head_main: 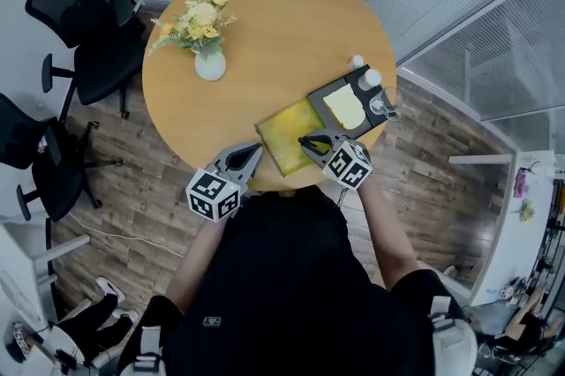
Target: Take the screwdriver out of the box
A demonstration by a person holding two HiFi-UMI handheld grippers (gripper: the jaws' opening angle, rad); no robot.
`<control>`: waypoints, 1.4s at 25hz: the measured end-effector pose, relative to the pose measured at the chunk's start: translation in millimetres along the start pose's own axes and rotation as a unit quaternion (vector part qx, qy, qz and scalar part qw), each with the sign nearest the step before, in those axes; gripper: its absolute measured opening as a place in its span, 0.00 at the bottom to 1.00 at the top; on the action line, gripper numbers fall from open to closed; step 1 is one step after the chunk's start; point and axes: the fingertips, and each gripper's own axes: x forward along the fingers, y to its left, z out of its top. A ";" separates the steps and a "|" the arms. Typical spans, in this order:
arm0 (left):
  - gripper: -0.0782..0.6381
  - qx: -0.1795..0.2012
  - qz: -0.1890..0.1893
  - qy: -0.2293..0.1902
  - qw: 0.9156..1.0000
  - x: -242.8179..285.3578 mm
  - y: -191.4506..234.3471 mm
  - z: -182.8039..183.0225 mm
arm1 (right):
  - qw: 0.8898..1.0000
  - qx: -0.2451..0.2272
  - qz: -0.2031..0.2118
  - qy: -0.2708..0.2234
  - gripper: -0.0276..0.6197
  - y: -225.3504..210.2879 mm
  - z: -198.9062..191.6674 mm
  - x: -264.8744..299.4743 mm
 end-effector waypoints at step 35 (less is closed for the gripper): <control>0.12 -0.013 -0.018 -0.001 1.000 -1.8 -15.0 -12.0 | 0.943 0.203 -0.012 -0.263 0.14 0.9 71.3 -71.6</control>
